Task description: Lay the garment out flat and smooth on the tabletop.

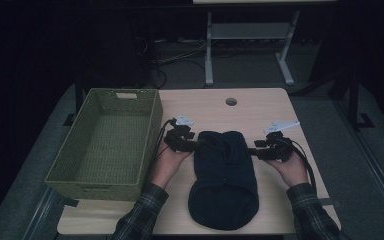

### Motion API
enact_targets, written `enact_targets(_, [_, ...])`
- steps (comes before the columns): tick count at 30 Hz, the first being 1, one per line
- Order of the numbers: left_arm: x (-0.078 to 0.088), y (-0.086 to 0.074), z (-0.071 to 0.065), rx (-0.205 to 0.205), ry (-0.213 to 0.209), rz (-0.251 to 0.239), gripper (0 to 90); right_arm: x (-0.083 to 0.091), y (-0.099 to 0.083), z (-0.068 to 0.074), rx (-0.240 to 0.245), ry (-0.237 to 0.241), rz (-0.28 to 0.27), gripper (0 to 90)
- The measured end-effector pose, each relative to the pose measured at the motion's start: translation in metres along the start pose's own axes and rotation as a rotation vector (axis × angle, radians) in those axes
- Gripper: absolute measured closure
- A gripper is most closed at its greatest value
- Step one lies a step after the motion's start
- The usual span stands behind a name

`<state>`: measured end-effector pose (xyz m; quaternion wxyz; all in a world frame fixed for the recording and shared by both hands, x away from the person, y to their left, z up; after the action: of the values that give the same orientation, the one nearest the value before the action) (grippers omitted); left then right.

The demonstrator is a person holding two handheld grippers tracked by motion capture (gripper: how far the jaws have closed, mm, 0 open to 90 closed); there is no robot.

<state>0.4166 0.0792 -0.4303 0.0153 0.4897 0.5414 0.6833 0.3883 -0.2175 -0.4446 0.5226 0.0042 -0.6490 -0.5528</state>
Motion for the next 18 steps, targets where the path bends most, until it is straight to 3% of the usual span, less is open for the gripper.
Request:
enact_targets(6, [-0.009,0.014,0.017,0.013,0.018,-0.028,44.8,-0.008,0.023,-0.010,-0.005,-0.009,-0.022,48.2])
enact_targets(15, [-0.027,0.021,0.028,0.034,0.040,-0.030,44.2,-0.028,0.035,-0.019,0.000,-0.013,-0.036,46.5])
enact_targets(18, [-0.034,0.023,0.033,0.042,0.048,-0.027,43.7,-0.035,0.039,-0.024,-0.016,0.001,-0.014,44.6])
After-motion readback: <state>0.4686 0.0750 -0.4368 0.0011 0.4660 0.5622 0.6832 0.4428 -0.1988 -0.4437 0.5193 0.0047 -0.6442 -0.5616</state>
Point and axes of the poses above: each handheld gripper's, and its own axes: x roughly backward along the jaws, y roughly out of its top, z roughly to its left, the point moved 3 cm from there along -x, roughly forward along the jaws, and after that the axes turned 3 degrees about y, right-handed, at the moved point
